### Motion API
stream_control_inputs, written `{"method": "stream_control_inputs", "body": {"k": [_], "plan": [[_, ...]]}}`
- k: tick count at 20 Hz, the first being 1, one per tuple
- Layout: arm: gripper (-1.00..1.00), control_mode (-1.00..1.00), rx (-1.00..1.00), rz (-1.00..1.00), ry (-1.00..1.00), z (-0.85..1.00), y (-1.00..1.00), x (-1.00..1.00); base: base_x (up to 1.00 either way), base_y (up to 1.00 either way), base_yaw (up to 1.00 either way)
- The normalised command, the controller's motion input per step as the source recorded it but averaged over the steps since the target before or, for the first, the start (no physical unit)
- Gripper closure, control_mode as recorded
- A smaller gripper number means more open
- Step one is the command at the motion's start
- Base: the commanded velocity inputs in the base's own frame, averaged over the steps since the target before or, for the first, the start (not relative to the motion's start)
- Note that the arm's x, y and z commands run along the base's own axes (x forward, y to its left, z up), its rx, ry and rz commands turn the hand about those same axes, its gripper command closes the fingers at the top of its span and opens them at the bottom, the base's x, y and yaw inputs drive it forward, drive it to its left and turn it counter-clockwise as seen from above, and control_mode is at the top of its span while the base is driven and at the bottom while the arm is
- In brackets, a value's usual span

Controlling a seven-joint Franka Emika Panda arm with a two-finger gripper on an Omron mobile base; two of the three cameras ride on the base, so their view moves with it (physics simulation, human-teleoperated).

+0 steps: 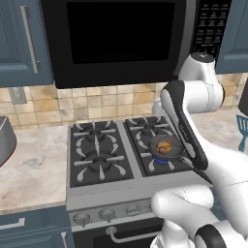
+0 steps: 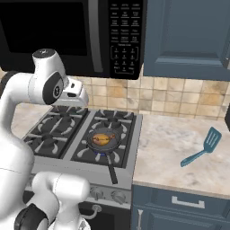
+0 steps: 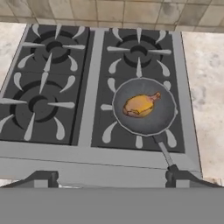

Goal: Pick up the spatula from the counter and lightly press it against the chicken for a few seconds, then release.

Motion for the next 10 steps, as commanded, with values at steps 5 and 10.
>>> {"method": "stream_control_inputs", "body": {"k": [5,10], "plan": [[-1.0,-1.0,0.0,-0.06,-0.08,0.0,-0.19,-0.52,0.0,0.0,0.0],[-1.0,-1.0,0.01,0.0,-0.03,0.0,-0.08,-0.23,0.0,0.0,0.0]]}}
